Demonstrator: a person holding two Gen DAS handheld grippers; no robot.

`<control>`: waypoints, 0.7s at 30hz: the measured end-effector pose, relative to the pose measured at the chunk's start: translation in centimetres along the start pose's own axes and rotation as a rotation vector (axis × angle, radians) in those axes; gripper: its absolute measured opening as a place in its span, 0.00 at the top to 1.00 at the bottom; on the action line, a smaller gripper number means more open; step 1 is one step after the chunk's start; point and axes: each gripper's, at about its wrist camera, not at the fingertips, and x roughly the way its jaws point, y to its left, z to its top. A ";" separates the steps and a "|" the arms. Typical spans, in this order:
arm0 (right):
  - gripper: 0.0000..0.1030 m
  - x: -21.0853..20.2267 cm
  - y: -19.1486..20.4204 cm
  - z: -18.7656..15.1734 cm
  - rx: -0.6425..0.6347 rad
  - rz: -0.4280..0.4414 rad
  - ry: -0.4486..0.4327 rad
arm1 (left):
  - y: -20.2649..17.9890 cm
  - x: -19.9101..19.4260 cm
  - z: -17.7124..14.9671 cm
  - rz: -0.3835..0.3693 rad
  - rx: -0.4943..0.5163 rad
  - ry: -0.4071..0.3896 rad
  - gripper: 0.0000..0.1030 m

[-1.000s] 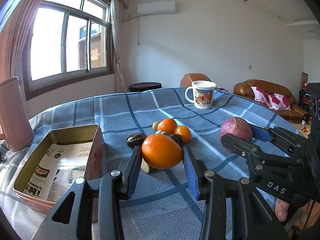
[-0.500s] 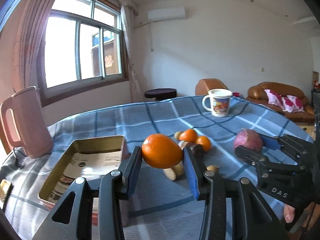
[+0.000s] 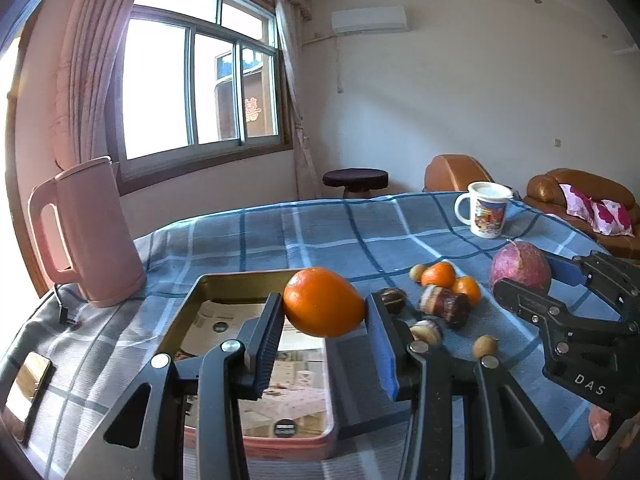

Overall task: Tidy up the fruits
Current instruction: 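Carry the purple fruit with right tool while left tool carries the orange to the tin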

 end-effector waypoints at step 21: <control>0.51 5.4 7.3 4.7 -0.163 0.084 0.020 | 7.2 2.1 0.5 0.092 -0.055 0.061 0.58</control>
